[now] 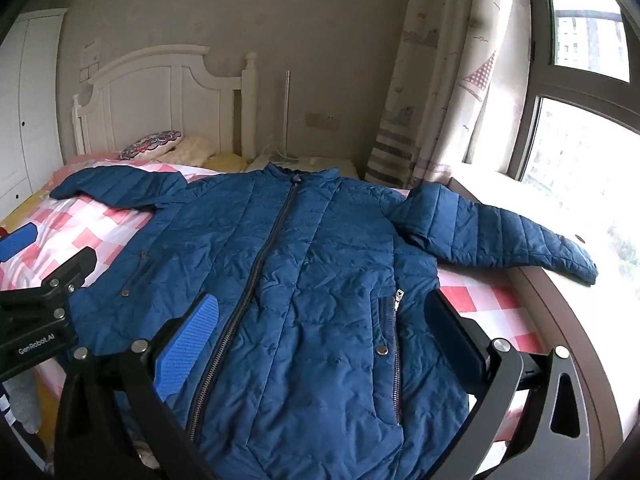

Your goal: Fold large clothes

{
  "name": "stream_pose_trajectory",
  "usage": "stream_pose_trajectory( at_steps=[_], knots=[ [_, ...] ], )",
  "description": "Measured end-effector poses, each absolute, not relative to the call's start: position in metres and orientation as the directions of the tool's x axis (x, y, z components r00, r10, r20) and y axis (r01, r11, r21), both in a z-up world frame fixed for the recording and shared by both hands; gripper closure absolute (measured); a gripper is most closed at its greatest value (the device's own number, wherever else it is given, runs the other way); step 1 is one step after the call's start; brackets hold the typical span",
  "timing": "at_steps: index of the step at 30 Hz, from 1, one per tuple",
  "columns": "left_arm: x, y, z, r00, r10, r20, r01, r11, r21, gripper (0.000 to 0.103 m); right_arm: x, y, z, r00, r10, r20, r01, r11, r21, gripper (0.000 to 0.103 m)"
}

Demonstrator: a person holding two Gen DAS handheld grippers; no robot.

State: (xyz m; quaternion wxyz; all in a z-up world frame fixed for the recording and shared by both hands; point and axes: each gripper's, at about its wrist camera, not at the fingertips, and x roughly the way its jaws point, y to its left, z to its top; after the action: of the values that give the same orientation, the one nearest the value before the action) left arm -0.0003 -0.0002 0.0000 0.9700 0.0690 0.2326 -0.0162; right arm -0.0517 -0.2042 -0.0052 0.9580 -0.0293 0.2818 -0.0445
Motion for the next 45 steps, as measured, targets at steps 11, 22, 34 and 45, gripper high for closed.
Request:
stream_pose_trajectory(
  at_steps=[11, 22, 34, 45],
  knots=[
    [0.001, 0.0, 0.0, 0.881, -0.004, -0.474, 0.066, 0.991, 0.114, 0.002, -0.05, -0.201, -0.004, 0.836, -0.098, -0.54, 0.063, 0.995, -0.082, 0.004],
    [0.002, 0.006, -0.009, 0.871, -0.013, -0.492, 0.07, 0.993, 0.097, 0.002, -0.049, -0.198, -0.006, 0.835, -0.089, -0.544, 0.056, 0.995, -0.077, 0.004],
    [0.003, 0.007, -0.011, 0.867, -0.011, -0.498, 0.066, 0.993, 0.093, 0.002, -0.049, -0.198, -0.01, 0.835, -0.086, -0.544, 0.052, 0.996, -0.077, 0.004],
    [0.002, 0.009, -0.013, 0.866, -0.013, -0.5, 0.067, 0.994, 0.09, 0.002, -0.051, -0.197, -0.014, 0.835, -0.093, -0.543, 0.052, 0.995, -0.09, 0.004]
  ],
)
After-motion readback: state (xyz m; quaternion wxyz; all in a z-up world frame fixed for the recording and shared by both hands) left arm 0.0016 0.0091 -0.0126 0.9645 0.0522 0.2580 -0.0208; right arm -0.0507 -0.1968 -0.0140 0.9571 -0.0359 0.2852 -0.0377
